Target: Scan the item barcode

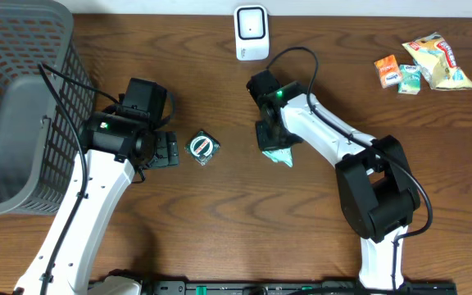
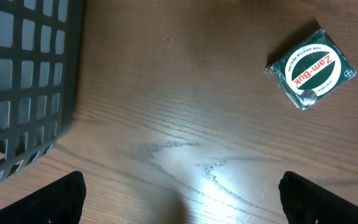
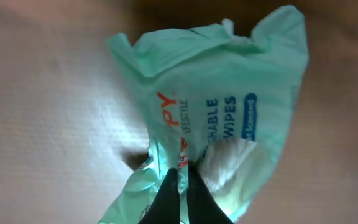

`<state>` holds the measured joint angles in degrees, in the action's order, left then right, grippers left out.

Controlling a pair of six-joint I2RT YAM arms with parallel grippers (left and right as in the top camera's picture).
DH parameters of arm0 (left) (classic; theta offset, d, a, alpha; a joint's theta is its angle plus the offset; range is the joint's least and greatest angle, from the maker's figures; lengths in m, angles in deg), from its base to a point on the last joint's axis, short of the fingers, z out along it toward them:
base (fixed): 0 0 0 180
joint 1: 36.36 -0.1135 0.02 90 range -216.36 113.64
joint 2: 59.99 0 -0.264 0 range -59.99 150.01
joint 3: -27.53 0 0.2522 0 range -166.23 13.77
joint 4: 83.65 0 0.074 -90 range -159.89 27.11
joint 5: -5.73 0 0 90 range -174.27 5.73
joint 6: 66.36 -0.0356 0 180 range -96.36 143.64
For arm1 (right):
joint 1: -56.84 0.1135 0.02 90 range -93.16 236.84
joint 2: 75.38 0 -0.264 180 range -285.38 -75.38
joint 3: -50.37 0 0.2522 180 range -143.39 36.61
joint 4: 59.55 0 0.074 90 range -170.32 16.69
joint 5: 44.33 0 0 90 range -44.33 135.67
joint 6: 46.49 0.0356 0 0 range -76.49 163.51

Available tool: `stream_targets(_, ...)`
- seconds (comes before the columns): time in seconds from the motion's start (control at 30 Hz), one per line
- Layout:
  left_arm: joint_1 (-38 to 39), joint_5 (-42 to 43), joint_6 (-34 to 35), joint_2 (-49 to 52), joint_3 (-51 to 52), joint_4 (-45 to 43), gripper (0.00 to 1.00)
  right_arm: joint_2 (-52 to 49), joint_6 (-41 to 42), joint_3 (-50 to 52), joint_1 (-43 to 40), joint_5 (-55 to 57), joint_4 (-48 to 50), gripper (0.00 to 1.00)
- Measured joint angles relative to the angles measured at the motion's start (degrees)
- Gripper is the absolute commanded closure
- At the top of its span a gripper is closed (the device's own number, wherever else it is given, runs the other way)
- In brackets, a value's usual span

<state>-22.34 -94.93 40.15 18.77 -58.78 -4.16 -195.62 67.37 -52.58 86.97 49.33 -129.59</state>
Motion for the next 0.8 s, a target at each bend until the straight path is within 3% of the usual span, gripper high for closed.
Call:
stream_targets(0.5, 0.0, 0.0, 0.0, 0.0, 0.0, 0.0, 0.02, 8.2, -0.1, -4.2, 0.0, -0.6, -8.1, 0.99)
stream_targets(0.8, 0.0, 0.0, 0.0, 0.0, 0.0, 0.0, 0.02, 8.1, 1.6, 9.9, 0.0, -0.7, 4.7, 0.99)
